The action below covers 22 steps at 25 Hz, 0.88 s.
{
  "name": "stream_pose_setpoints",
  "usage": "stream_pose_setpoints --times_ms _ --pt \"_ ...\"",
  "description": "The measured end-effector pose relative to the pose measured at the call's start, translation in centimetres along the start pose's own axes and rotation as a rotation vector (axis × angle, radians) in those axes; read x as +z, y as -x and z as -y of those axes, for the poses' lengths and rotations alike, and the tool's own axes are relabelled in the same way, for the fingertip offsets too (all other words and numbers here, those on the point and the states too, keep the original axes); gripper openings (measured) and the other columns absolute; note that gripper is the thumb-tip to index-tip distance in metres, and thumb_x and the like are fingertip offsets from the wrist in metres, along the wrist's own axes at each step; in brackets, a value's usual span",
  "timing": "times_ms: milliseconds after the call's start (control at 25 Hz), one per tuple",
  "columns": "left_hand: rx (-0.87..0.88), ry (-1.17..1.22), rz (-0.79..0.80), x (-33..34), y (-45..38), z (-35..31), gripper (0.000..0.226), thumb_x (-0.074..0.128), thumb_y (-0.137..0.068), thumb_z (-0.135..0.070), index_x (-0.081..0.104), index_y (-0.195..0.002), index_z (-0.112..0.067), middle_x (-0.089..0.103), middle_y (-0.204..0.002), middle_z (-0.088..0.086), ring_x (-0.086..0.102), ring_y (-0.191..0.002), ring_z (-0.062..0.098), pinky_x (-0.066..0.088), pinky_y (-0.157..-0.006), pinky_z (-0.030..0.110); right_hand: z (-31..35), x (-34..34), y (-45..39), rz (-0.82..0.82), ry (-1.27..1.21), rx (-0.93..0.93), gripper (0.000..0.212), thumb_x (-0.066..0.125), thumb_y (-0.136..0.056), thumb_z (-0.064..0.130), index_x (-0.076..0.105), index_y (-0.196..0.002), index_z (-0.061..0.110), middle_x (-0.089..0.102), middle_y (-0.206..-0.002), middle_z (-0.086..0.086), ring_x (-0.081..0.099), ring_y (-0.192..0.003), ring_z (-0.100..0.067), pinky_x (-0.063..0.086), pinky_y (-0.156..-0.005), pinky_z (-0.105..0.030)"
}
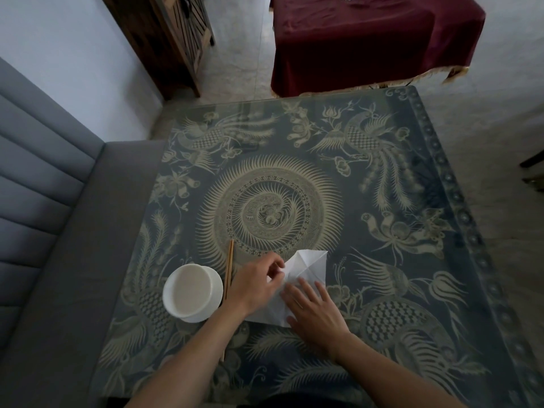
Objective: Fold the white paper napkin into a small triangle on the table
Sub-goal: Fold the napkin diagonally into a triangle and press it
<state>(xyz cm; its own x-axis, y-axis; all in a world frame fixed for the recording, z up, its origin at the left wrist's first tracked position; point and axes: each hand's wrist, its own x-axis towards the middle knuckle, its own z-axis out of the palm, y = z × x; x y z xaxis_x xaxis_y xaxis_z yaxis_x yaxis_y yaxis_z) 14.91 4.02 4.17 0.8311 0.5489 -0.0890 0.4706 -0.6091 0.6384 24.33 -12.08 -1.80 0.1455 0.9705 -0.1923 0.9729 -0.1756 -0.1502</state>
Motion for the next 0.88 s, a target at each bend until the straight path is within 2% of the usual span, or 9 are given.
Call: stream_pose_setpoints --times_ms 200,320,400,520,680,880 --pt "0.054 -0.058 0.095 1.8 1.4 -0.9 0.008 0.064 -0.094 -0.027 0.059 -0.099 -0.026 0.068 -0.091 -0.01 0.059 -0.076 0.002 0.038 -0.063 0.006 -0.5 0.6 0.5 -0.031 0.008 -0.041 0.057 0.044 -0.096 0.049 0.045 -0.142 0.014 0.05 -0.143 -0.009 0.037 -0.139 -0.033 0.028 -0.113 -0.057" --pt "0.075 -0.069 0.121 3.2 2.1 -1.3 0.007 0.062 -0.094 -0.03 0.056 -0.097 -0.029 0.066 -0.089 -0.011 0.057 -0.075 0.002 0.038 -0.061 0.008 -1.8 1.2 2.7 -0.098 -0.005 -0.07 0.058 0.043 -0.095 0.048 0.046 -0.141 0.014 0.05 -0.144 -0.008 0.039 -0.139 -0.029 0.024 -0.116 -0.053" --pt "0.088 -0.074 0.131 4.3 2.3 -1.7 0.007 0.061 -0.095 -0.031 0.055 -0.097 -0.03 0.065 -0.088 -0.012 0.057 -0.076 0.002 0.044 -0.062 0.015 -3.0 1.9 4.7 -0.136 -0.014 -0.074 0.057 0.041 -0.095 0.044 0.048 -0.142 0.013 0.047 -0.148 -0.01 0.038 -0.139 -0.028 0.02 -0.113 -0.048" --pt "0.082 -0.095 0.162 6.0 2.6 -2.0 0.006 0.06 -0.095 -0.031 0.054 -0.096 -0.03 0.065 -0.091 -0.011 0.059 -0.077 0.008 0.049 -0.063 0.028 -4.5 3.0 7.5 -0.163 -0.067 -0.061 0.048 0.044 -0.094 0.038 0.054 -0.137 0.018 0.053 -0.143 -0.006 0.046 -0.134 -0.026 0.024 -0.111 -0.045" --pt "0.083 -0.129 0.204 7.7 3.2 -1.7 0.007 0.059 -0.095 -0.032 0.053 -0.094 -0.03 0.065 -0.091 -0.011 0.059 -0.077 0.01 0.044 -0.062 0.025 -5.4 3.8 9.6 -0.204 -0.148 -0.083 0.044 0.059 -0.088 0.033 0.056 -0.131 0.023 0.056 -0.136 -0.001 0.048 -0.129 -0.024 0.028 -0.109 -0.041" --pt "0.061 -0.161 0.258 8.8 3.6 -1.8 0.006 0.059 -0.095 -0.031 0.054 -0.095 -0.027 0.067 -0.095 -0.008 0.062 -0.082 0.014 0.052 -0.067 0.035 -5.2 4.3 10.3 -0.172 -0.144 -0.078 0.045 0.058 -0.087 0.037 0.057 -0.131 0.025 0.057 -0.136 -0.002 0.049 -0.128 -0.025 0.033 -0.107 -0.042"
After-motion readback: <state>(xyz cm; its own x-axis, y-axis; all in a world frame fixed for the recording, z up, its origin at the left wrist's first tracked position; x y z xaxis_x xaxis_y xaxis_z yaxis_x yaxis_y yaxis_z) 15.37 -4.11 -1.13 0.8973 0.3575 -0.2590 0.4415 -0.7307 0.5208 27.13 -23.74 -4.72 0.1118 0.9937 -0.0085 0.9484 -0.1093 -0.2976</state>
